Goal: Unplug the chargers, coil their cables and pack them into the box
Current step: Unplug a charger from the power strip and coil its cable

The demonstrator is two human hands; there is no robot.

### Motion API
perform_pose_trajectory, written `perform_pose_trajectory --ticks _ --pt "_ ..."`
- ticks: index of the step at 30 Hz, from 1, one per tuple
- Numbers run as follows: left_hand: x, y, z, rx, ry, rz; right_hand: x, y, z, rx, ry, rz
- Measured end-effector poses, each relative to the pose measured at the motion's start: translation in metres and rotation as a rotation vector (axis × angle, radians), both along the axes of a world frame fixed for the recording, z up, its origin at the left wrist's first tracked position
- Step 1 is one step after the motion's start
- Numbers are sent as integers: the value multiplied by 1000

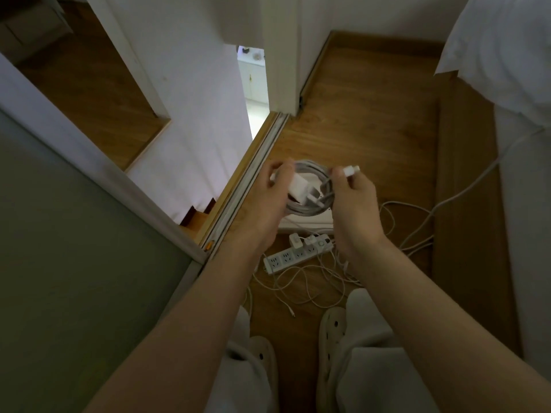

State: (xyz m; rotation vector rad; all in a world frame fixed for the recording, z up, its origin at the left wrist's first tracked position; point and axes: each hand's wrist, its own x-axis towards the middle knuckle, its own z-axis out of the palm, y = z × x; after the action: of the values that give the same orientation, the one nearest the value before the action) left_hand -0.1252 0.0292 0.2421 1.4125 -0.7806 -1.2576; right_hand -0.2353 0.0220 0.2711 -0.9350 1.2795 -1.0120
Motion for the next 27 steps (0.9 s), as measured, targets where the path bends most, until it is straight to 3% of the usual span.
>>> perform_pose_trajectory --ticks 3,6,9,13,16,20,21,24,27 --pt "-11 4 6 -270 -353 51 -5 -12 -1 311 -292 -86" --pt "-13 4 4 -484 -615 24 -8 -21 -6 417 -505 -92" --pt "-14 6 3 -569 -728 -62 -11 -23 -5 465 -593 -26" --pt "-10 8 -2 -552 -757 -93 -4 -23 -14 395 -180 88" --pt "-4 7 -6 -517 -746 -65 -4 -25 -19 200 125 163" --pt "-2 6 -10 -435 -707 -55 -11 -18 -28 -448 1051 354" --pt "-3 5 -12 -408 -705 -62 -9 -17 -32 -520 1061 371" --pt "0 1 -14 -358 -710 -36 -4 -17 -37 -458 677 406" --pt "6 -3 -18 -331 -705 -11 -3 -19 -40 -451 539 468"
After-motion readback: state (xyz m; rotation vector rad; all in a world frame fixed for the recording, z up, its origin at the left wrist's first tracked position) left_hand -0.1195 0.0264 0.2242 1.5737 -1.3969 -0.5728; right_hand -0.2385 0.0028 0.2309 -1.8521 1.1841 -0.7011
